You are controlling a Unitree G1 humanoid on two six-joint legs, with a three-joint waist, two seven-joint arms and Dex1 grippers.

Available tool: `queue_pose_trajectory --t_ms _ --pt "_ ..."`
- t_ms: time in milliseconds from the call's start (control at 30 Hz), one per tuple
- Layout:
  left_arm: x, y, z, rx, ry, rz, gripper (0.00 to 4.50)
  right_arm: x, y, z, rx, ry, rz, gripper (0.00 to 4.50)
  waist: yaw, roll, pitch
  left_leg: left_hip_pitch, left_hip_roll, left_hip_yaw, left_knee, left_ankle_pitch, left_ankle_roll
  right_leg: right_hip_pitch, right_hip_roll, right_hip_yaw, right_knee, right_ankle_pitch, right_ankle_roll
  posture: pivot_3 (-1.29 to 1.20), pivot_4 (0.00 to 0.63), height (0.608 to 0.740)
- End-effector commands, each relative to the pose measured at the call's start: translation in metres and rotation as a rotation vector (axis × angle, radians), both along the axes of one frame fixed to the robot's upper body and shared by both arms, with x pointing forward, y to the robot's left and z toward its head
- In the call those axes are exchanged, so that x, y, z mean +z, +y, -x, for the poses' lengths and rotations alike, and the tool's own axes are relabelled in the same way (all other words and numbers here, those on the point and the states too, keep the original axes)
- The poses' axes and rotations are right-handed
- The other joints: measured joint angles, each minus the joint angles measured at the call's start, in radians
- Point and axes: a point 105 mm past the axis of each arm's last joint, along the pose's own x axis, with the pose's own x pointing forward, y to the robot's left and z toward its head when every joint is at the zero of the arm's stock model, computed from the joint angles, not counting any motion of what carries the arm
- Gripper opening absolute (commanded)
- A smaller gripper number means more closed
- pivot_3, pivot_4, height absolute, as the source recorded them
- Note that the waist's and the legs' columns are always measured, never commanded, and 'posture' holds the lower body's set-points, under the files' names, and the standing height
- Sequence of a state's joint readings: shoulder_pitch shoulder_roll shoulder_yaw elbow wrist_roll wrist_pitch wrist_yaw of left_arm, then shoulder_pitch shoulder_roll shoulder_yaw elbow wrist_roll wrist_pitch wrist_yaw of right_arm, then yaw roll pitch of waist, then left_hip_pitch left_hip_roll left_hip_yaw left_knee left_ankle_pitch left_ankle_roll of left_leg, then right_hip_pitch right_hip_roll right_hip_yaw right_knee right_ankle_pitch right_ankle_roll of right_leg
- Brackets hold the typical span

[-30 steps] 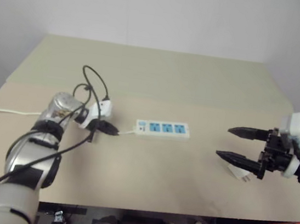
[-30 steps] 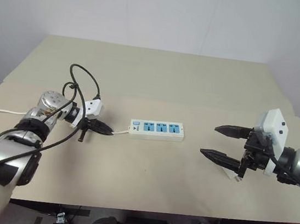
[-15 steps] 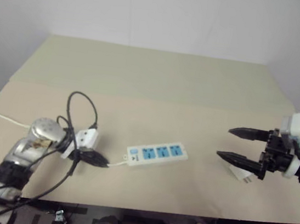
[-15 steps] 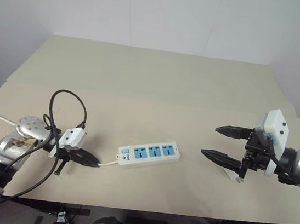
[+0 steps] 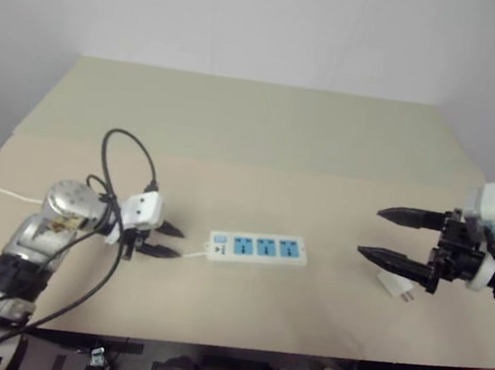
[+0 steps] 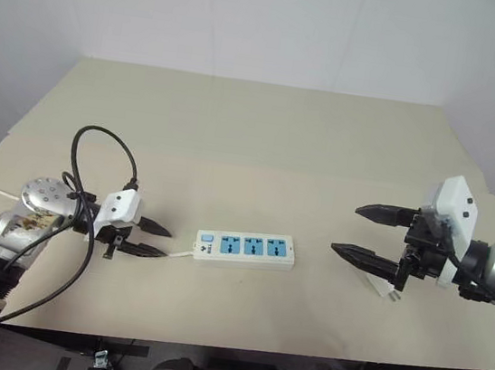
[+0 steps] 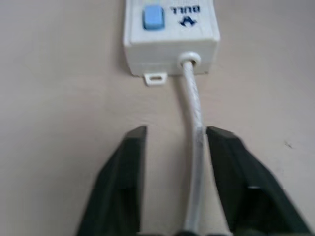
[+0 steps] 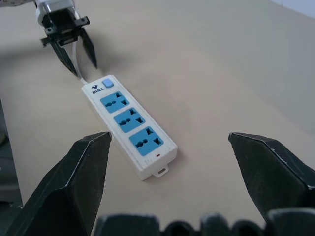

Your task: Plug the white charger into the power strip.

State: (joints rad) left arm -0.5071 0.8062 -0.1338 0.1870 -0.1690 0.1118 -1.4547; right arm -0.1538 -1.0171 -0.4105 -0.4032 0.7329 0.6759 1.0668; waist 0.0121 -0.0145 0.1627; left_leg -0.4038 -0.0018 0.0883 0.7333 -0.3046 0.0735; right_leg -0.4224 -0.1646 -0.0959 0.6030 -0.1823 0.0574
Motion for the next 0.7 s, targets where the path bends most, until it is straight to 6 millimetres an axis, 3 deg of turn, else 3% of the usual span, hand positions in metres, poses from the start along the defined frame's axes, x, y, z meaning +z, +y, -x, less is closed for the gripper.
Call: queue_pose_trajectory --t_ms 33,133,267,533,700 --pt "0.036 0.005 0.002 -0.028 -0.04 0.06 3.49 0.012 -0.001 0.006 -0.002 -0.044 0.0 4.5 0.0 0.0 0.0 0.0 0.0 0.0 0.0 0.0 0.0 0.0 0.0 0.0 0.0 0.0 0.0 0.0 0.15 0.74" --pt "0.054 0.004 0.004 -0.041 -0.054 0.109 4.43 0.012 -0.002 0.007 -0.007 -0.042 -0.004 4.5 0.0 0.0 0.0 0.0 0.0 0.0 0.0 0.0 0.0 0.0 0.0 0.0 0.0 0.0 0.0 0.0 0.15 0.74" --pt "0.057 -0.009 0.001 -0.043 -0.089 0.143 4.47 0.013 -0.003 0.007 -0.019 -0.047 -0.015 4.5 0.001 0.0 0.0 0.0 0.0 0.0 0.0 0.0 0.0 0.001 0.0 0.0 0.0 0.0 0.0 0.0 0.15 0.74" --pt "0.04 -0.044 0.0 -0.001 -0.128 0.278 4.47 0.012 -0.003 0.005 -0.047 -0.055 -0.031 4.5 0.0 0.0 0.0 0.0 0.0 0.0 0.0 0.0 0.0 0.001 0.0 0.0 0.0 0.0 0.0 0.0 0.15 0.74" --pt "0.017 -0.055 0.005 0.05 -0.105 0.324 4.47 0.011 -0.003 0.004 -0.055 -0.059 -0.042 4.5 -0.001 0.0 0.0 0.001 0.0 0.0 0.0 0.0 0.0 0.001 0.0 0.001 0.0 0.0 0.0 0.0 0.15 0.74"
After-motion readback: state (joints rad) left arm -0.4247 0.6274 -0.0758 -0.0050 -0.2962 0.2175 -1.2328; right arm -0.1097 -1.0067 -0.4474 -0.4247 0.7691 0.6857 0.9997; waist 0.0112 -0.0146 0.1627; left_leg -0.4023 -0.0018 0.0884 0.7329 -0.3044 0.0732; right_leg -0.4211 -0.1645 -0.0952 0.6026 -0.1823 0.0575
